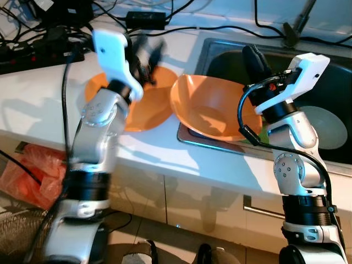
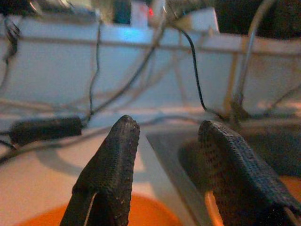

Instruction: Kitchen organization

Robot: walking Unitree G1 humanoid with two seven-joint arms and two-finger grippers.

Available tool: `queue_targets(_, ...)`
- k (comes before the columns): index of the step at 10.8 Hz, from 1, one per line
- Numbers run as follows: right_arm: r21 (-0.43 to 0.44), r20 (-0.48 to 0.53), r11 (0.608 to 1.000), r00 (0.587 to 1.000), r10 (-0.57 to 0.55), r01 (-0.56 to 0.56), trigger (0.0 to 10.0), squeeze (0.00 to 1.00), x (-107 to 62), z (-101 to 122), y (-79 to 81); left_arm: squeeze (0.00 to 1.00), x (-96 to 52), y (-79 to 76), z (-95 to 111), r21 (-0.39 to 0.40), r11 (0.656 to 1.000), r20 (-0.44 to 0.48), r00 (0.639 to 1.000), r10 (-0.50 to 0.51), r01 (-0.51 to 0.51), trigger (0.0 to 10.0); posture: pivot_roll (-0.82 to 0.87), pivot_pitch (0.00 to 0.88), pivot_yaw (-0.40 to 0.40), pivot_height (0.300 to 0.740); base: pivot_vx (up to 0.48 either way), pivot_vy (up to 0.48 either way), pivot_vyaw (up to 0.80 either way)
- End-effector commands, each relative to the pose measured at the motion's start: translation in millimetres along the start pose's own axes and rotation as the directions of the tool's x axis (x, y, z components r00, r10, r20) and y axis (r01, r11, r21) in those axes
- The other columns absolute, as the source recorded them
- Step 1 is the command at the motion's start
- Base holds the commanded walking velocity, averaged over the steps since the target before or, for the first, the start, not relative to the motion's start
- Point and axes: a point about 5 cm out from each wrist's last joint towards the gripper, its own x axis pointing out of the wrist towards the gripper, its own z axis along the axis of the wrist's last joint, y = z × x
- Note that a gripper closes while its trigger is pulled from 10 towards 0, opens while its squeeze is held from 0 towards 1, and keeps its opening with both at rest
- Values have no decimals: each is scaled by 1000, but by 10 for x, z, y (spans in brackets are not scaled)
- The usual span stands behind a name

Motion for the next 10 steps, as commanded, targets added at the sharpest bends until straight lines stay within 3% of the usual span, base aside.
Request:
queue_targets(1,-22,29,1000,1000,3,-2,10000,0,8,82,-5,0,-55,40,62,-14,999,-8,999,-36,36,10000,132,162,23,740,0,0,0)
queue_targets(3,-16,25,1000,1000,5,-4,10000,0,15,59,8,0,-121,258,235,-54,998,-36,999,-33,31,10000,141,162,23,740,0,0,0)
queue_targets(4,-13,26,1000,1000,7,-7,10000,0,20,59,12,0,-134,279,264,-80,996,-58,997,-47,43,10000,139,164,23,740,0,0,0)
queue_targets(5,-12,24,1000,1000,9,-8,10000,0,21,58,13,0,-162,291,277,-188,979,-85,992,-92,74,10000,140,165,23,740,0,0,0)
queue_targets(6,-12,21,1000,1000,8,-8,10000,0,20,55,14,1000,-209,275,260,-242,960,-108,980,-169,140,10000,140,167,26,740,0,0,0)
queue_targets(8,-11,18,1000,1000,8,-8,10000,0,18,45,18,1000,-208,145,167,-273,938,-175,948,-266,213,10000,139,167,26,740,0,0,0)
queue_targets(9,-9,16,1000,1000,10,-9,10000,0,17,40,26,0,-209,38,81,-264,933,-247,918,-311,245,10000,132,167,29,740,0,0,0)
queue_targets(10,-10,16,1000,1000,11,-11,10000,0,16,40,31,0,-203,0,45,-289,925,-266,907,-326,248,10000,134,166,30,740,0,0,0)
